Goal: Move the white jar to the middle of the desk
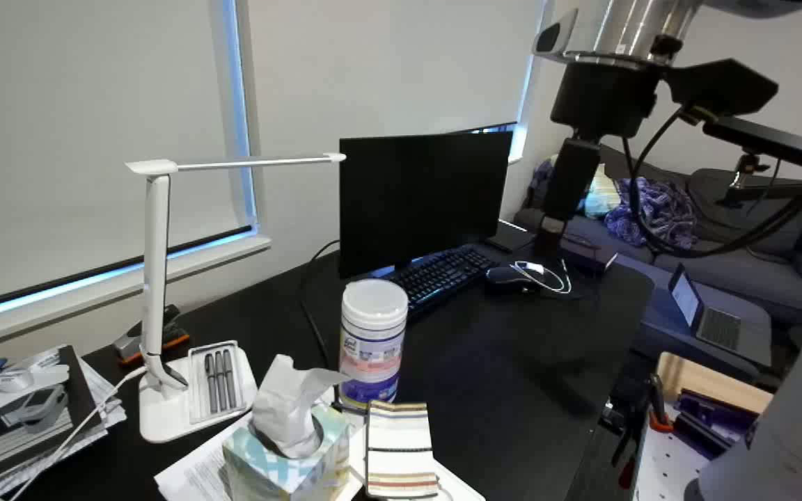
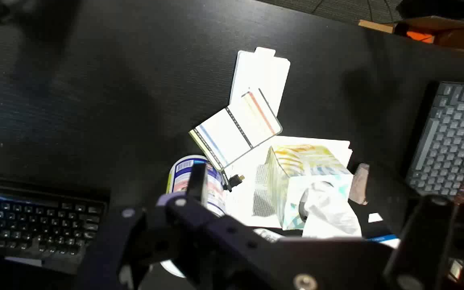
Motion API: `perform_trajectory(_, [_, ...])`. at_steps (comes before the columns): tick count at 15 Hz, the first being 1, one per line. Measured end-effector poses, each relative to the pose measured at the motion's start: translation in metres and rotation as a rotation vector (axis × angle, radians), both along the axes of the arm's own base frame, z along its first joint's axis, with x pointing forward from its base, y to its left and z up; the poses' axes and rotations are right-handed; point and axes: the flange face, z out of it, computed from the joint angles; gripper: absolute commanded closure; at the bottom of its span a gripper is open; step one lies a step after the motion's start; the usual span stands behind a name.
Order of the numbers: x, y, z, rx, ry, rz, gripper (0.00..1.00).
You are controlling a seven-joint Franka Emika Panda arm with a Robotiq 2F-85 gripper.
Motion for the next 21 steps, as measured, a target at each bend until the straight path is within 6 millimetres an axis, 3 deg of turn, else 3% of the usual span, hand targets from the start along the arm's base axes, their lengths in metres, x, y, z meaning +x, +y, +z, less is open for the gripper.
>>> perform_trajectory(5, [0.001, 0.001, -0.001, -0.002, 0.004, 0.006, 0.00])
perform_trajectory(8, [0.018, 0.007, -0.008, -0.003, 0.016, 0.009, 0.00])
perform_trajectory(16, [0.145, 0.030, -0.053, -0.016, -0.026, 0.004, 0.00])
perform_trajectory(21, [0.220, 0.046, -0.088, -0.064, -0.009, 0.104, 0.00])
